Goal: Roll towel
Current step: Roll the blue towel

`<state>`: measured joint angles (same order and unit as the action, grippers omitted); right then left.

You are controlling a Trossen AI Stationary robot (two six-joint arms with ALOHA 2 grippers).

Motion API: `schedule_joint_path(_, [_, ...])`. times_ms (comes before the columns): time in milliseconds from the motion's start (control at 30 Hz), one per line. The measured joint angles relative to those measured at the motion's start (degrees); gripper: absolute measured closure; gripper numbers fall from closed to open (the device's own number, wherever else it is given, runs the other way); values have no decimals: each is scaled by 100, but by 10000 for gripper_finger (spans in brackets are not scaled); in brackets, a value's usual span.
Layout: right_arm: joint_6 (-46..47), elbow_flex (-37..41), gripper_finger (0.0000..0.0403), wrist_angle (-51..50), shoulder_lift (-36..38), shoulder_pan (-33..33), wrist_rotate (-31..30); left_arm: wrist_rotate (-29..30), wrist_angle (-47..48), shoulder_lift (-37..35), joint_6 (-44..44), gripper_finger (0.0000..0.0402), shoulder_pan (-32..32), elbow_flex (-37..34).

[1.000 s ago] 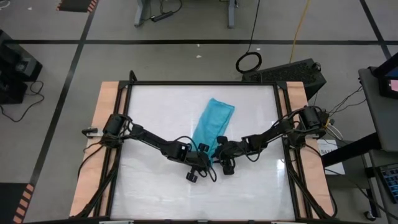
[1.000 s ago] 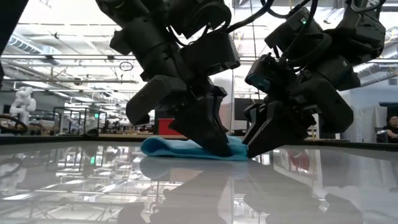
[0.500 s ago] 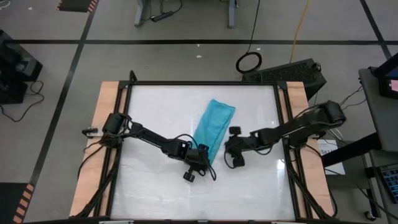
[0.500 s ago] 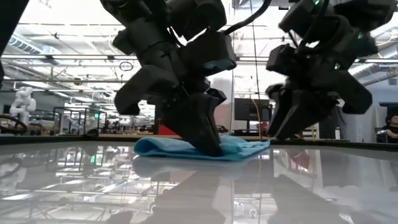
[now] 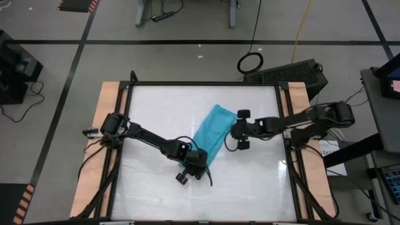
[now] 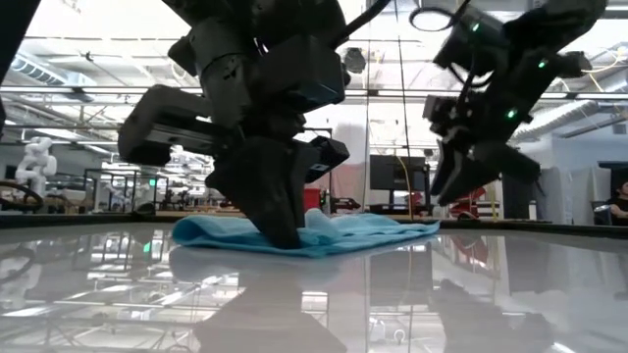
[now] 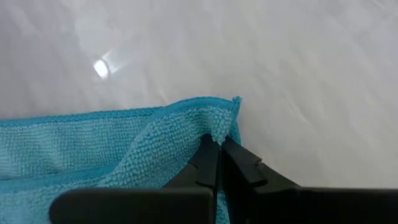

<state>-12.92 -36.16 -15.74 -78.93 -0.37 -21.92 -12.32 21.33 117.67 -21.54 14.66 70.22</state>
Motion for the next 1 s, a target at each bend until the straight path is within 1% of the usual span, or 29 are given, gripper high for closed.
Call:
schedule_joint_path(200, [-621,0,274,209,-512,-303,271,-40,246,-10,-161,388,66,9])
schedule_joint_path(400, [-1037,0,291,647,-876,-404,279,-46,301,-13,-190,388,81,13])
schedule_joint_path(633, [-1176,-7,307,783,-882,-472,271,-23,303,-13,-243,388,85,13])
schedule_joint_path(867, [-1218,-7,309,736,-888,-643,289,-13,299,-15,-294,388,85,13])
schedule_joint_path(1000, [-1306,-7,309,747,-888,-770,455,-11,299,-13,-293,388,85,13])
